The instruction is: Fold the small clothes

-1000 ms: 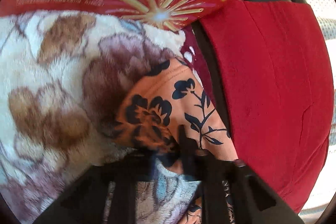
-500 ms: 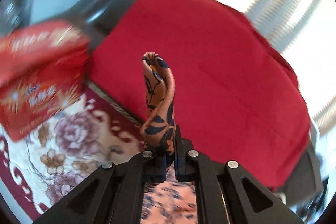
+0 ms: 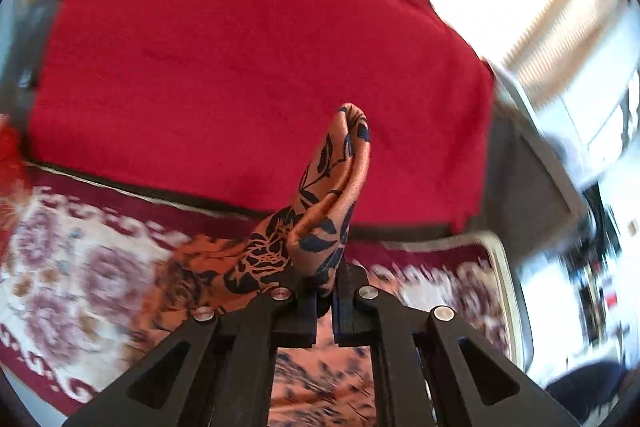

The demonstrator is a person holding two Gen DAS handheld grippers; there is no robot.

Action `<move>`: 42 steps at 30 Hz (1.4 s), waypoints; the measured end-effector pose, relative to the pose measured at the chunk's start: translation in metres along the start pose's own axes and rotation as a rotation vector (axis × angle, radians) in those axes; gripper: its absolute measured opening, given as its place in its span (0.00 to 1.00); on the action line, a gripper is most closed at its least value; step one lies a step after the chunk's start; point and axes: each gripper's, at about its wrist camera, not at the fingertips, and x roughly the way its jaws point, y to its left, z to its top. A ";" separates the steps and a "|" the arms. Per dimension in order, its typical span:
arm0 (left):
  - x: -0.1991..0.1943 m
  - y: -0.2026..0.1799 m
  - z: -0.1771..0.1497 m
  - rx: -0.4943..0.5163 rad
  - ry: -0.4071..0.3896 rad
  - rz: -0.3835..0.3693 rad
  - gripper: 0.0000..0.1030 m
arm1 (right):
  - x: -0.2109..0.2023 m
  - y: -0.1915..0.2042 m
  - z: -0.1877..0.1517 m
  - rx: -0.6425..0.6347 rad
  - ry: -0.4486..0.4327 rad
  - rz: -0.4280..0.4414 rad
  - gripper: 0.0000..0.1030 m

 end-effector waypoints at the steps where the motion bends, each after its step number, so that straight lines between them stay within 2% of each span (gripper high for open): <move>1: 0.010 -0.013 -0.007 0.009 0.024 -0.015 0.05 | -0.006 -0.006 0.004 0.027 -0.012 0.008 0.64; 5: 0.071 -0.061 -0.041 0.057 0.170 -0.100 0.05 | -0.022 -0.023 0.019 0.090 -0.043 0.022 0.66; 6: 0.086 -0.072 -0.051 0.066 0.225 -0.123 0.06 | -0.025 -0.027 0.022 0.103 -0.045 0.024 0.69; 7: 0.105 -0.084 -0.065 0.083 0.315 -0.142 0.10 | -0.027 -0.031 0.025 0.120 -0.042 0.027 0.70; 9: 0.123 -0.096 -0.088 0.098 0.447 -0.167 0.14 | -0.028 -0.038 0.028 0.162 -0.036 0.041 0.73; 11: 0.123 -0.098 -0.100 0.100 0.486 -0.209 0.15 | -0.028 -0.043 0.028 0.194 -0.029 0.051 0.73; 12: 0.115 -0.097 -0.101 0.108 0.470 -0.223 0.16 | -0.027 -0.044 0.028 0.202 -0.022 0.055 0.73; 14: 0.098 -0.088 -0.094 0.127 0.420 -0.214 0.25 | -0.024 -0.042 0.025 0.200 -0.006 0.056 0.73; 16: 0.078 -0.071 -0.085 0.132 0.347 -0.175 0.46 | -0.019 -0.040 0.023 0.191 0.016 0.044 0.73; 17: 0.070 -0.061 -0.081 0.131 0.310 -0.144 0.48 | -0.014 -0.039 0.022 0.188 0.036 0.030 0.73; 19: 0.057 -0.035 -0.075 0.136 0.257 -0.068 0.50 | -0.009 -0.038 0.018 0.179 0.050 -0.010 0.73; 22: 0.048 0.010 -0.078 0.171 0.206 0.109 0.50 | 0.001 -0.037 0.015 0.135 0.075 -0.106 0.73; 24: 0.045 0.049 -0.089 0.162 0.205 0.206 0.50 | 0.011 -0.041 0.011 0.119 0.106 -0.145 0.73; 28: 0.052 0.112 -0.108 0.118 0.219 0.333 0.50 | 0.027 -0.045 0.006 0.062 0.125 -0.240 0.70; 31: 0.048 0.159 -0.122 0.034 0.229 0.358 0.50 | 0.037 -0.041 0.004 0.004 0.147 -0.281 0.60; 32: 0.048 0.170 -0.126 0.014 0.232 0.362 0.50 | 0.039 -0.040 0.002 -0.012 0.159 -0.293 0.53; 33: 0.047 0.179 -0.129 0.004 0.230 0.373 0.50 | 0.045 -0.038 -0.001 -0.035 0.189 -0.295 0.32; 36: 0.049 0.189 -0.136 0.013 0.203 0.390 0.50 | 0.058 -0.033 -0.016 -0.096 0.257 -0.349 0.09; 38: 0.053 0.189 -0.140 0.037 0.183 0.390 0.50 | 0.061 -0.020 -0.024 -0.193 0.246 -0.416 0.08; 42: 0.066 0.183 -0.142 0.084 0.183 0.391 0.50 | 0.048 0.018 -0.018 -0.360 0.119 -0.458 0.06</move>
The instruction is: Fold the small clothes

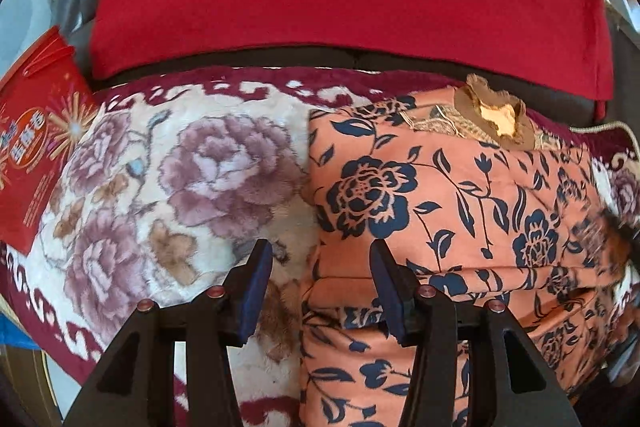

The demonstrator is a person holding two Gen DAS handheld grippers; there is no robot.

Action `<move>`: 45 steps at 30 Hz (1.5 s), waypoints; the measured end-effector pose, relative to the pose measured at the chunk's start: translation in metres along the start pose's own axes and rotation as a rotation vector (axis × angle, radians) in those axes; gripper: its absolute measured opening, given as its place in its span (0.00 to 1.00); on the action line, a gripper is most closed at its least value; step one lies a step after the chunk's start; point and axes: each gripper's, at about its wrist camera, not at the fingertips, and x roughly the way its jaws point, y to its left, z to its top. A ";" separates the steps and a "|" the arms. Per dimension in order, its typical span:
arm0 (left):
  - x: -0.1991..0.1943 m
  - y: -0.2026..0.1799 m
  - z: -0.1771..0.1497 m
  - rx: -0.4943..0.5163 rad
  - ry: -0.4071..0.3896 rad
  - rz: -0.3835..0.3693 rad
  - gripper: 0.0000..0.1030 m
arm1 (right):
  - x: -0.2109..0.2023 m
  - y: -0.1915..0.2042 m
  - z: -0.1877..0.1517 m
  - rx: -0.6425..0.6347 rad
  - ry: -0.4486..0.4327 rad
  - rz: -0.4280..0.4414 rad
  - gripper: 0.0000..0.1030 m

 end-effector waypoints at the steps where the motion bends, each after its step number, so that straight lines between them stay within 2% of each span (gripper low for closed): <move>1: 0.003 -0.003 0.000 0.005 0.002 -0.003 0.50 | -0.005 0.004 0.006 -0.013 -0.029 -0.013 0.06; 4: 0.014 -0.015 0.001 0.012 -0.002 -0.027 0.50 | -0.014 0.015 0.028 -0.083 -0.114 -0.062 0.06; 7: 0.031 -0.031 -0.002 0.029 0.019 -0.033 0.50 | 0.002 0.019 0.044 -0.146 -0.121 -0.142 0.06; 8: 0.039 -0.038 -0.006 0.040 0.034 -0.032 0.50 | 0.014 0.018 0.046 -0.161 -0.098 -0.166 0.06; 10: 0.052 -0.051 -0.013 0.082 0.044 0.009 0.61 | 0.047 0.002 0.045 -0.148 0.008 -0.182 0.06; 11: 0.056 -0.055 -0.016 0.105 0.045 0.028 0.61 | 0.058 -0.008 0.041 -0.137 0.057 -0.192 0.06; 12: 0.056 -0.061 -0.019 0.139 0.033 0.058 0.61 | 0.065 -0.019 0.036 -0.108 0.097 -0.186 0.07; 13: 0.054 -0.063 -0.020 0.152 0.029 0.067 0.61 | 0.059 -0.027 0.033 -0.058 0.078 -0.143 0.07; 16: 0.038 -0.062 -0.017 0.169 0.030 0.037 0.61 | 0.033 -0.041 0.037 0.096 0.074 -0.071 0.09; 17: 0.028 -0.060 -0.017 0.161 0.011 0.025 0.61 | 0.023 -0.045 0.037 0.133 0.063 -0.052 0.14; 19: 0.013 -0.058 -0.017 0.144 -0.030 -0.019 0.62 | -0.001 -0.044 0.034 0.148 0.015 -0.025 0.35; 20: 0.007 -0.058 -0.019 0.136 -0.052 -0.046 0.63 | -0.012 -0.039 0.031 0.142 -0.004 -0.028 0.69; 21: 0.003 -0.059 -0.020 0.127 -0.071 -0.060 0.66 | -0.025 -0.034 0.025 0.122 -0.039 -0.032 0.87; 23: 0.003 -0.063 -0.022 0.106 -0.091 -0.062 0.69 | -0.035 -0.012 0.017 0.045 -0.084 -0.003 0.86; 25: 0.015 -0.065 -0.026 0.098 -0.058 -0.066 0.69 | -0.033 0.012 0.006 -0.057 -0.067 0.003 0.83; 27: 0.035 -0.066 -0.031 0.086 -0.007 -0.037 0.69 | -0.027 0.030 -0.006 -0.146 -0.059 -0.011 0.54; 29: 0.048 -0.067 -0.036 0.080 0.009 -0.031 0.70 | -0.007 0.035 -0.015 -0.194 0.012 -0.041 0.49; 30: 0.047 -0.067 -0.037 0.079 -0.003 -0.021 0.72 | 0.011 0.030 -0.021 -0.180 0.093 -0.069 0.43; 31: 0.045 -0.070 -0.037 0.083 -0.005 -0.004 0.72 | 0.027 0.021 -0.024 -0.153 0.159 -0.094 0.42; 32: 0.042 -0.071 -0.036 0.089 0.000 0.001 0.72 | 0.036 0.014 -0.027 -0.133 0.187 -0.096 0.38; 33: 0.039 -0.073 -0.036 0.102 0.009 0.004 0.72 | 0.029 0.014 -0.025 -0.135 0.148 -0.092 0.36; 35: 0.033 -0.074 -0.034 0.123 0.002 -0.009 0.72 | 0.022 0.014 -0.021 -0.105 0.158 -0.089 0.36; 39: 0.022 -0.077 -0.025 0.111 -0.029 -0.018 0.72 | 0.004 0.036 -0.011 -0.128 0.095 -0.063 0.36; 43: 0.027 -0.084 0.001 0.062 -0.035 0.031 0.72 | 0.008 0.059 0.001 -0.169 0.069 -0.054 0.38; 45: 0.035 -0.092 0.012 0.057 -0.035 0.058 0.72 | 0.022 0.058 0.005 -0.145 0.092 -0.065 0.38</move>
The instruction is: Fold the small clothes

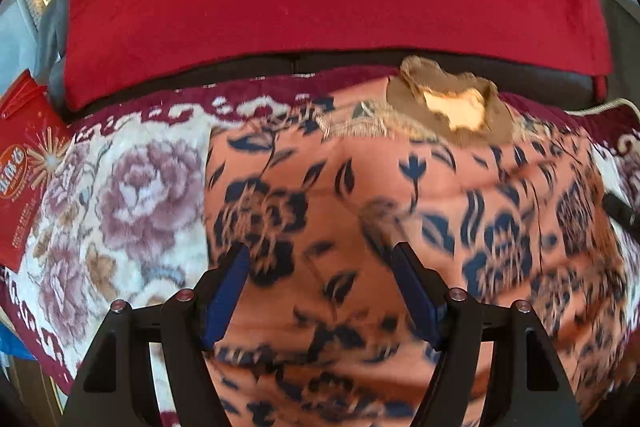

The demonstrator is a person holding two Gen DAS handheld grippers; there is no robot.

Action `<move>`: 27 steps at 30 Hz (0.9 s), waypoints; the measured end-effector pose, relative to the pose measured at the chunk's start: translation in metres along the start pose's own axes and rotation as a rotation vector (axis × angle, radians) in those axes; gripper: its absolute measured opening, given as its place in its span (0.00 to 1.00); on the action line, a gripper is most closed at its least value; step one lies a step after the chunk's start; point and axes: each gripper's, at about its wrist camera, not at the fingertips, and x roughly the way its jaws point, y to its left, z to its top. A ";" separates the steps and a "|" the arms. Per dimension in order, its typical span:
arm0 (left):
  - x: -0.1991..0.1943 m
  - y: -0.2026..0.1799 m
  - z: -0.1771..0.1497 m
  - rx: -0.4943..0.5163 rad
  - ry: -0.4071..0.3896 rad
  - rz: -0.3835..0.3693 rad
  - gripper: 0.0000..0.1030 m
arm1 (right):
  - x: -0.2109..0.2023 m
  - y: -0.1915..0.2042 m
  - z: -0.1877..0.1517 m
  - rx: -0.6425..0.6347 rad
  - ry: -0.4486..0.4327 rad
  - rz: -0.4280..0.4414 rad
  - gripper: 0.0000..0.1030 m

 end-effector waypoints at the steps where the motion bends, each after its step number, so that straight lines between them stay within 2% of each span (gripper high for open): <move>1: 0.006 -0.004 0.006 0.000 0.005 0.023 0.72 | 0.011 -0.003 0.000 0.019 0.025 -0.006 0.38; 5: 0.036 -0.016 0.008 -0.008 0.064 0.069 0.74 | 0.039 -0.008 -0.011 0.009 0.094 -0.040 0.39; 8: 0.036 -0.023 0.006 0.014 0.032 0.137 0.80 | 0.039 -0.002 -0.012 -0.037 0.083 -0.060 0.39; 11: 0.024 -0.021 0.007 0.032 0.035 0.126 0.80 | 0.026 0.001 -0.011 -0.034 0.064 -0.010 0.39; 14: 0.000 -0.012 -0.002 0.029 -0.043 0.102 0.80 | 0.011 0.010 -0.015 -0.075 0.016 -0.009 0.39; 16: -0.003 -0.006 -0.009 0.023 -0.059 0.104 0.81 | 0.016 0.011 -0.018 -0.068 0.035 -0.012 0.40; 17: 0.004 -0.004 -0.012 0.024 -0.020 0.101 0.81 | 0.024 0.010 -0.021 -0.060 0.072 -0.027 0.52; 18: 0.018 -0.002 -0.016 0.032 0.067 0.089 0.81 | 0.037 0.009 -0.026 -0.052 0.143 -0.050 0.56; 19: 0.027 0.000 -0.019 0.034 0.126 0.081 0.82 | 0.039 0.012 -0.030 -0.078 0.146 -0.072 0.56; 21: 0.019 0.010 -0.024 0.001 0.096 0.055 0.81 | 0.028 0.023 -0.033 -0.125 0.133 -0.089 0.56; 24: -0.002 0.019 -0.029 0.012 0.076 0.039 0.81 | -0.004 0.032 -0.037 -0.133 0.087 -0.037 0.55; 27: -0.041 0.029 -0.042 0.046 -0.016 -0.002 0.81 | -0.042 0.033 -0.043 -0.142 0.022 -0.021 0.55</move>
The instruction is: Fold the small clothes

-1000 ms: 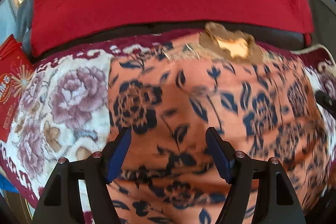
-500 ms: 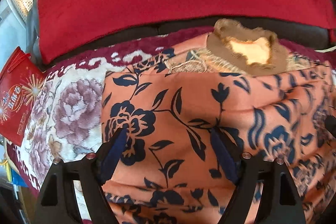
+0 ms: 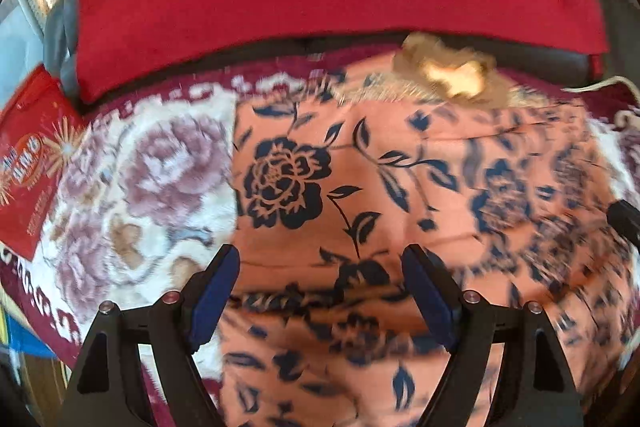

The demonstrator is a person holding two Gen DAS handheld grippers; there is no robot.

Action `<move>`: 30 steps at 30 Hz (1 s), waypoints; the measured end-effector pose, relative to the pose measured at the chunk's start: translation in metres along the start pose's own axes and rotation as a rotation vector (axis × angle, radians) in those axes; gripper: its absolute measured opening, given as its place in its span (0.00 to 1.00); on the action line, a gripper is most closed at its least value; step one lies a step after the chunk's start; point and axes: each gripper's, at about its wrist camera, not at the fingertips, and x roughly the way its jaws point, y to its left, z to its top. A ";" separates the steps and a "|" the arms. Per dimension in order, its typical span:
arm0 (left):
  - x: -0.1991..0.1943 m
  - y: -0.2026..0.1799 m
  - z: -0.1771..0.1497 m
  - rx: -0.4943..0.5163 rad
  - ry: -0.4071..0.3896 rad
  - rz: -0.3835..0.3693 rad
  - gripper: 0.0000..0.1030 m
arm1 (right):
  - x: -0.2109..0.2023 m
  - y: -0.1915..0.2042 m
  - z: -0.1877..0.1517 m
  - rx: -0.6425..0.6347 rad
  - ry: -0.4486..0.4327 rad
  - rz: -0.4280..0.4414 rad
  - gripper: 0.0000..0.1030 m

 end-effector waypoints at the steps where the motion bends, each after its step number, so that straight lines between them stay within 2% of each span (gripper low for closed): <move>1: -0.015 0.002 -0.007 0.016 -0.036 -0.005 0.81 | -0.013 0.000 -0.005 -0.001 -0.030 0.000 0.55; 3: -0.039 0.006 -0.022 0.044 -0.100 -0.002 0.81 | -0.043 0.000 -0.017 -0.008 -0.107 0.007 0.55; 4: -0.053 0.008 -0.031 0.061 -0.137 0.005 0.81 | -0.065 0.000 -0.025 -0.017 -0.177 0.013 0.55; 5: -0.064 0.010 -0.039 0.075 -0.168 0.017 0.81 | -0.076 0.003 -0.032 -0.030 -0.228 0.010 0.58; 7: -0.084 0.016 -0.059 0.079 -0.221 0.043 0.81 | -0.105 0.007 -0.052 -0.075 -0.341 -0.024 0.73; 9: -0.100 0.022 -0.077 0.060 -0.247 0.068 0.82 | -0.126 0.009 -0.069 -0.104 -0.390 -0.044 0.75; 12: -0.118 0.032 -0.102 0.020 -0.264 0.067 0.82 | -0.146 0.003 -0.088 -0.071 -0.354 -0.030 0.75; 14: -0.126 0.036 -0.115 0.007 -0.264 0.101 0.82 | -0.152 -0.001 -0.100 -0.053 -0.323 -0.001 0.75; 18: -0.144 0.036 -0.138 0.009 -0.289 0.107 0.82 | -0.161 -0.003 -0.123 -0.029 -0.278 0.023 0.75; 23: -0.153 0.030 -0.152 0.022 -0.298 0.091 0.82 | -0.156 0.004 -0.141 -0.017 -0.238 0.035 0.75; 30: -0.162 0.028 -0.159 0.038 -0.327 0.089 0.82 | -0.155 0.010 -0.149 -0.015 -0.211 0.036 0.75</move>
